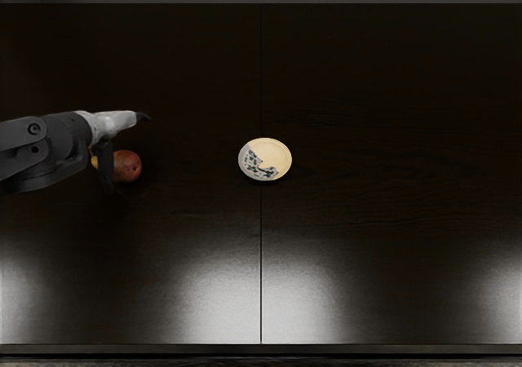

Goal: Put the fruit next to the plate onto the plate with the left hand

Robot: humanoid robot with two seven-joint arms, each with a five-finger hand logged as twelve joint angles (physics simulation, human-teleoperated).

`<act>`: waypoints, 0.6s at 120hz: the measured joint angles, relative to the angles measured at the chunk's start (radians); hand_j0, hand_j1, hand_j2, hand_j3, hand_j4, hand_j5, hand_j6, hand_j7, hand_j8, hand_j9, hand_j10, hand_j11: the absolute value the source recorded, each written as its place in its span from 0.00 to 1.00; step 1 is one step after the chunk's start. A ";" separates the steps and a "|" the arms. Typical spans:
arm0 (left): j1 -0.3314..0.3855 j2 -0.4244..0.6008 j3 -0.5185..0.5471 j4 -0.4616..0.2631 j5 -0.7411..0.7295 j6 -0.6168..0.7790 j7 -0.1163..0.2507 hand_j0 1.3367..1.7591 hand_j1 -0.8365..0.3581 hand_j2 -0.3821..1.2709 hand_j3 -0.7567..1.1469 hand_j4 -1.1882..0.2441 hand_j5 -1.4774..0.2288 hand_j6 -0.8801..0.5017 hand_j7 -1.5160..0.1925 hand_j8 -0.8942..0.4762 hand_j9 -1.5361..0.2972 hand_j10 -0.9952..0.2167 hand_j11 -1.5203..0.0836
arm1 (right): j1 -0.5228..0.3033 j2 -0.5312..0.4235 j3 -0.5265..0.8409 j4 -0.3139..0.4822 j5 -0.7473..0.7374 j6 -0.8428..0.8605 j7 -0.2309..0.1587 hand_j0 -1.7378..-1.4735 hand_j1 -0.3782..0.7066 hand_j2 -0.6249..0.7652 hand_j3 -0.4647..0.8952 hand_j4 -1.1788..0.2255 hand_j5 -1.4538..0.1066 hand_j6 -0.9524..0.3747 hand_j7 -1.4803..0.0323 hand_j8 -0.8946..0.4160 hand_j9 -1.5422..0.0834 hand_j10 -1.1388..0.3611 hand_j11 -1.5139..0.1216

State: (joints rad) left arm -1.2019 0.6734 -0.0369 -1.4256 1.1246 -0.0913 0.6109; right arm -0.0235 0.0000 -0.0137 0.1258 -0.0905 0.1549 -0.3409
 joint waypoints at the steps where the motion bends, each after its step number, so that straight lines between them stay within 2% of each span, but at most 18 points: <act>1: 0.000 -0.001 0.000 0.001 0.000 0.002 0.000 0.76 0.93 0.24 0.40 0.78 0.82 0.59 0.84 0.60 0.79 0.77 0.90 | 0.000 0.000 0.000 0.000 0.000 0.000 0.000 0.30 0.03 0.45 0.34 0.84 0.93 0.72 0.98 0.68 0.95 0.76 0.93; 11: 0.003 -0.002 0.004 0.013 0.001 0.023 0.000 0.76 0.92 0.24 0.40 0.77 0.81 0.58 0.83 0.59 0.79 0.76 0.89 | 0.000 0.000 0.000 0.000 0.000 0.000 0.000 0.30 0.03 0.45 0.34 0.84 0.93 0.72 0.98 0.68 0.95 0.76 0.93; 35: 0.060 -0.038 0.007 0.046 0.003 0.086 0.000 0.76 0.87 0.25 0.40 0.74 0.77 0.54 0.79 0.56 0.75 0.72 0.85 | 0.000 0.000 0.000 0.000 0.000 0.000 0.000 0.30 0.03 0.45 0.34 0.84 0.93 0.72 0.98 0.68 0.95 0.76 0.93; 72: 0.071 -0.044 0.007 0.065 0.032 0.146 0.000 0.76 0.81 0.25 0.40 0.70 0.73 0.50 0.75 0.52 0.71 0.67 0.80 | 0.000 0.000 0.000 0.000 0.000 0.000 0.000 0.30 0.03 0.45 0.34 0.84 0.93 0.72 0.98 0.68 0.95 0.76 0.93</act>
State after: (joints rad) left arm -1.1314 0.6290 -0.0297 -1.3605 1.1571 0.0548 0.6109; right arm -0.0231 0.0000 -0.0142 0.1258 -0.0905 0.1548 -0.3408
